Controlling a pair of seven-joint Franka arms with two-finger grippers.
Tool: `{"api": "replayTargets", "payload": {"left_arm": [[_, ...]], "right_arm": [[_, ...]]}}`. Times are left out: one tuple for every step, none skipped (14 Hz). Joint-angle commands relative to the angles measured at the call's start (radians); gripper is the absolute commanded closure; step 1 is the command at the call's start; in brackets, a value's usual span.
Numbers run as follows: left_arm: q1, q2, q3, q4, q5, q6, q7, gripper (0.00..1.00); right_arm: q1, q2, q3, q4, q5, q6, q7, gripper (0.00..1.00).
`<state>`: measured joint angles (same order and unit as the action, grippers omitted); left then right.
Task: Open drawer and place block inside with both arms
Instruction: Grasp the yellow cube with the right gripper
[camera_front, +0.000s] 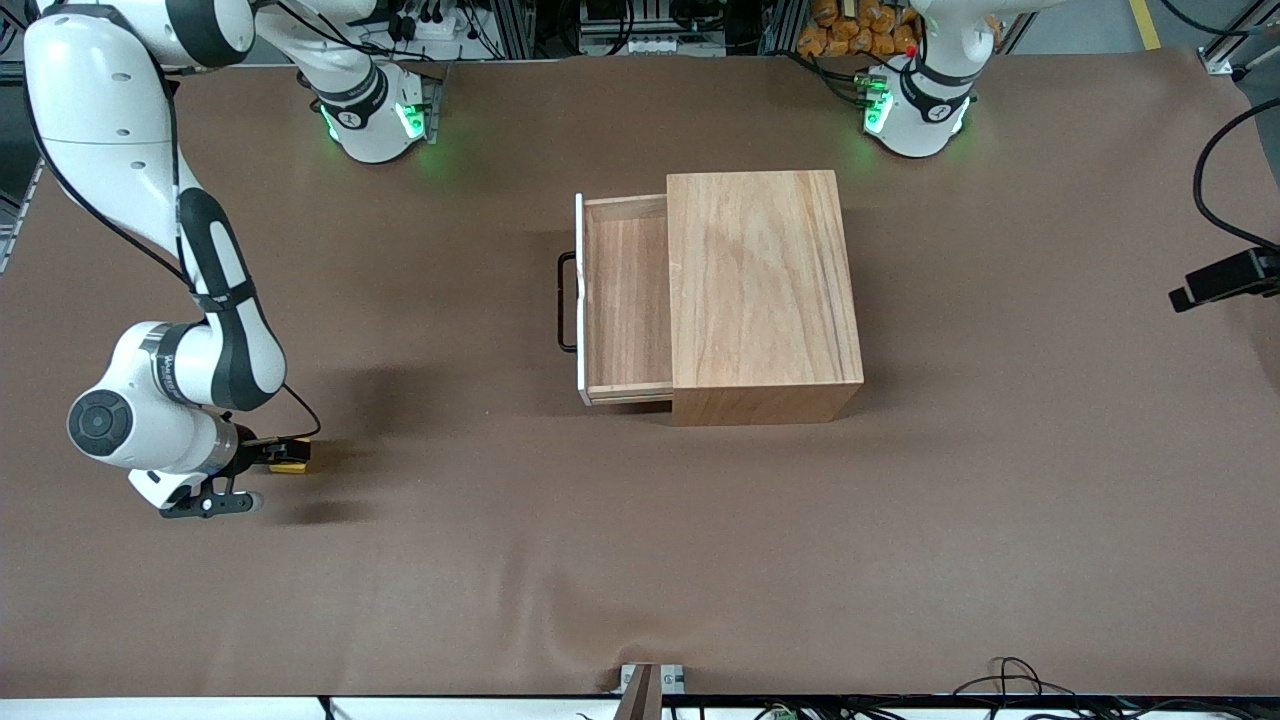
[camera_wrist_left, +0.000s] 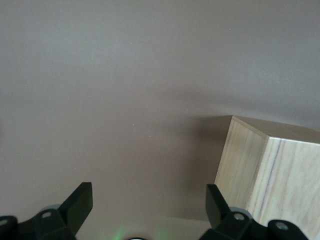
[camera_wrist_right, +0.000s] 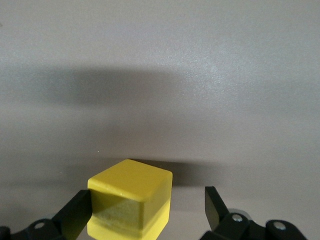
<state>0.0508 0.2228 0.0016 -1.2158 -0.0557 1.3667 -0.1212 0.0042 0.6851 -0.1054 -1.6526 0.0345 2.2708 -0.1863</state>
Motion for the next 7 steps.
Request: {"api": "replayTargets", "payload": {"left_arm": [[-0.003,-0.091,-0.041,-0.105,0.020,0.055,-0.003,0.00],[-0.005,-0.097,-0.063,-0.119,0.034,0.072,0.011,0.00],[-0.003,-0.103,-0.090,-0.139,0.043,0.101,0.029,0.00],[-0.003,-0.111,-0.109,-0.146,0.057,0.117,0.035,0.00],[-0.003,-0.118,-0.120,-0.160,0.060,0.118,0.037,0.00],[-0.003,-0.144,-0.133,-0.200,0.062,0.133,0.037,0.00],[-0.003,-0.181,-0.150,-0.259,0.062,0.172,0.035,0.00]], "right_arm": [[-0.010,-0.027,0.006,-0.010,-0.002,-0.004,0.002,0.00],[-0.016,-0.026,0.006,-0.010,-0.002,-0.004,0.002,0.00],[-0.029,-0.025,0.006,-0.010,-0.002,-0.004,0.001,0.00],[-0.030,-0.029,0.006,-0.010,-0.002,-0.005,-0.001,0.00],[-0.027,-0.030,0.006,-0.010,-0.002,-0.005,0.001,0.00],[-0.026,-0.032,0.007,-0.012,-0.001,-0.005,0.002,0.00],[-0.029,-0.030,0.006,-0.018,-0.001,-0.005,0.004,0.00]]}}
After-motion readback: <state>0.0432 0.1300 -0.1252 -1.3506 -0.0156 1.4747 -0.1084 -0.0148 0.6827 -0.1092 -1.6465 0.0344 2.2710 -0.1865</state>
